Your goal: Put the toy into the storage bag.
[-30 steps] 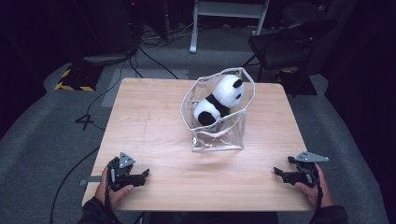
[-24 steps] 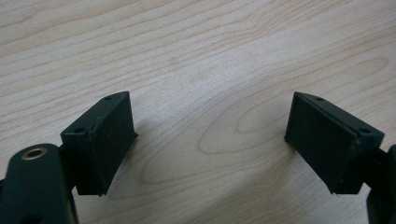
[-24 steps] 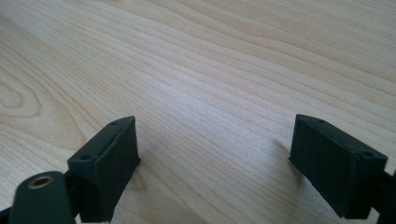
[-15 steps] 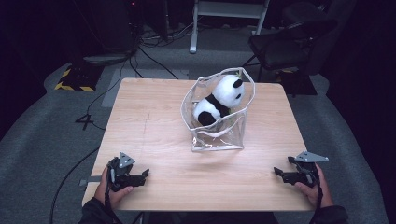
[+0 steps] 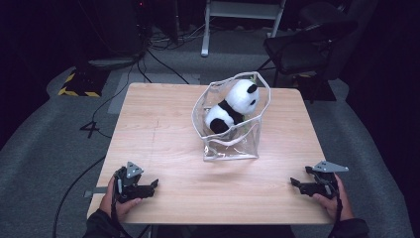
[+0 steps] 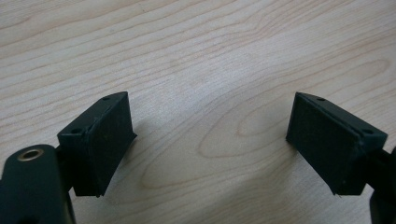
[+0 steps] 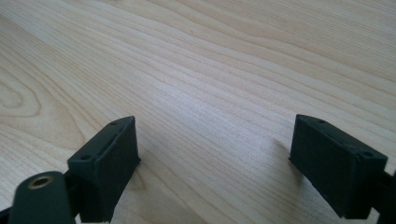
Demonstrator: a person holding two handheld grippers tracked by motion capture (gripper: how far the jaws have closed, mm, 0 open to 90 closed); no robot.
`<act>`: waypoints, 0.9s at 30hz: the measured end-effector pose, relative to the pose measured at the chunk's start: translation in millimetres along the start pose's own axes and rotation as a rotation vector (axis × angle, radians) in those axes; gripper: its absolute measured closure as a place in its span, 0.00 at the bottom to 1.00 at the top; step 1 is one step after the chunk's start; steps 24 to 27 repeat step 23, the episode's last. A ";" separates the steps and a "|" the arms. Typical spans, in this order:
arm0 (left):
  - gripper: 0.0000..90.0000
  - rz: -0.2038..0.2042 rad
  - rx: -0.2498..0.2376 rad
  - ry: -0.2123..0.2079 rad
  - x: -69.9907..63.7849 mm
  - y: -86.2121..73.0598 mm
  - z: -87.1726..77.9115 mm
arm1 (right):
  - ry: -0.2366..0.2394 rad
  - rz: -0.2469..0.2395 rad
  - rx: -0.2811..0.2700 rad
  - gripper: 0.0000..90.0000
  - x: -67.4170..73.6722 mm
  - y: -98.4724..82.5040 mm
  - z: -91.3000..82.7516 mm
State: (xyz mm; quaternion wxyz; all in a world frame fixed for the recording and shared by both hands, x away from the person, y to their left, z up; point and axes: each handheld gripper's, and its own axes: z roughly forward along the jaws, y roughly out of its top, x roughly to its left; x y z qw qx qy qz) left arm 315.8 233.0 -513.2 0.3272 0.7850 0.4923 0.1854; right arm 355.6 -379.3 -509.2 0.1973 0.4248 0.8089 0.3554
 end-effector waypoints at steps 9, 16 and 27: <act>0.16 -0.003 0.001 0.003 0.1 0.4 0.4 | 0.000 0.001 0.000 0.17 0.0 0.0 0.0; 0.16 -0.007 0.000 0.008 0.8 1.9 1.8 | 0.000 0.000 0.000 0.17 -0.1 0.0 0.0; 0.14 -0.011 0.005 0.013 1.4 2.6 2.5 | 0.000 -0.001 0.000 0.17 0.0 -0.3 -0.3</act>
